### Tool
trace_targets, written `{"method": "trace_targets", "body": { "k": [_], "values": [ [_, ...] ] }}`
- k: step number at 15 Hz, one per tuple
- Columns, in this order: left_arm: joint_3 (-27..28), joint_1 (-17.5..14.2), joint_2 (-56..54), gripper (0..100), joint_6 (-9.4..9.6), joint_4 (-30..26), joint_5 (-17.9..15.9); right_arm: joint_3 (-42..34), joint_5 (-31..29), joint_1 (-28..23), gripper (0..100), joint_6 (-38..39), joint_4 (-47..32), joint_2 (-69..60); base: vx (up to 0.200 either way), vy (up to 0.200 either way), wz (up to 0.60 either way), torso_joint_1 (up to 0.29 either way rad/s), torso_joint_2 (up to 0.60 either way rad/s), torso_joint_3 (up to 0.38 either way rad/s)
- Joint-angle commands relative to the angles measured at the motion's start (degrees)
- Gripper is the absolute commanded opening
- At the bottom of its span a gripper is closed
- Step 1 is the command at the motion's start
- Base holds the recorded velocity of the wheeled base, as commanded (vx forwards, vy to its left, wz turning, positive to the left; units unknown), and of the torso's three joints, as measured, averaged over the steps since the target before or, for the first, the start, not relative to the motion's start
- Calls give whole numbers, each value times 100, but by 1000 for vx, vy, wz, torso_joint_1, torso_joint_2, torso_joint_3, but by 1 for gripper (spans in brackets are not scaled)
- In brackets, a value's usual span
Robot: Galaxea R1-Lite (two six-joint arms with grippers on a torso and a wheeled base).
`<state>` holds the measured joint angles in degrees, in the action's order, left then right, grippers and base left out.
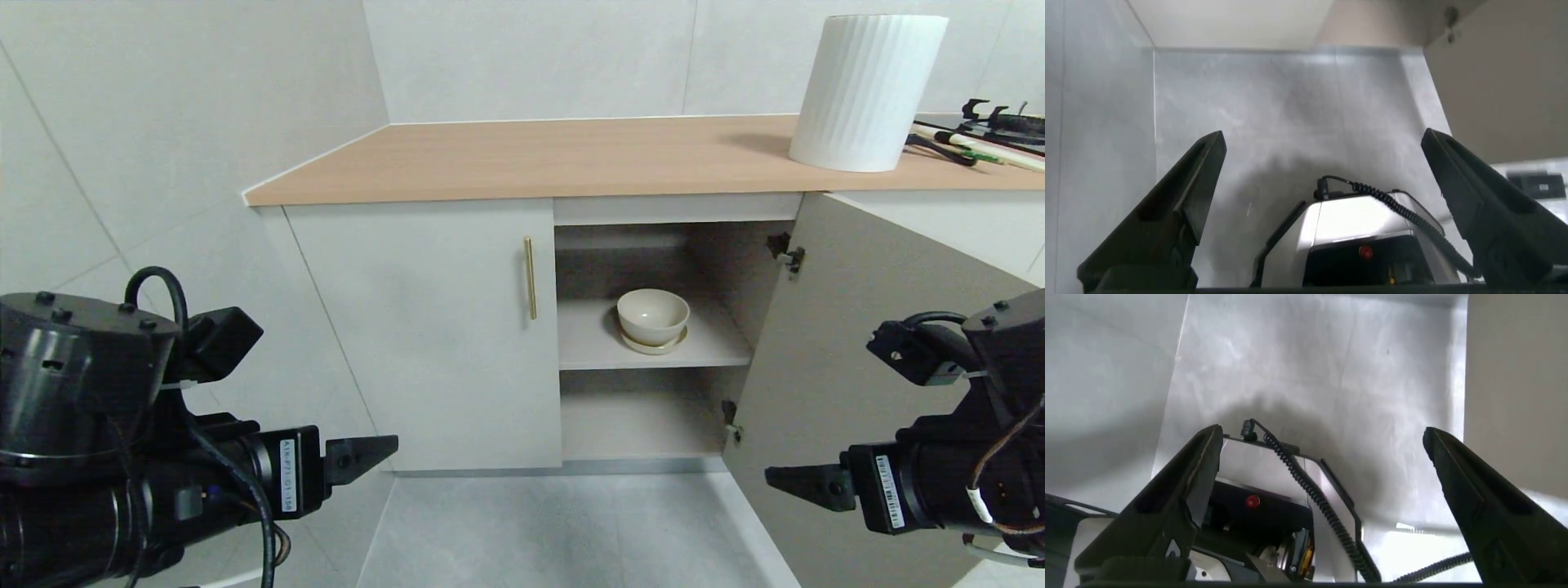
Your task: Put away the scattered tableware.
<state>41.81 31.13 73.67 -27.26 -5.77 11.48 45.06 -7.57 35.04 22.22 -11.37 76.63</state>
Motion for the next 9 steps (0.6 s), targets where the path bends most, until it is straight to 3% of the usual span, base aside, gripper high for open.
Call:
{"method": "trace_targets", "body": {
  "k": [1, 5, 9],
  "values": [
    [-7, -2, 16, 100, 1, -3, 3, -14, 1, 3, 100, -16, 4, 27, -200, 0, 0, 2, 2, -2],
    [-15, -2, 16, 100, 1, -3, -6, -50, -8, 3, 100, -78, 4, 19, -200, 0, 0, 2, 1, 4],
    [-15, -2, 7, 100, 10, -3, -6, -50, 1, 3, 100, -78, -5, 10, 0, 0, 0, 0, 0, 0]
  ]
}}
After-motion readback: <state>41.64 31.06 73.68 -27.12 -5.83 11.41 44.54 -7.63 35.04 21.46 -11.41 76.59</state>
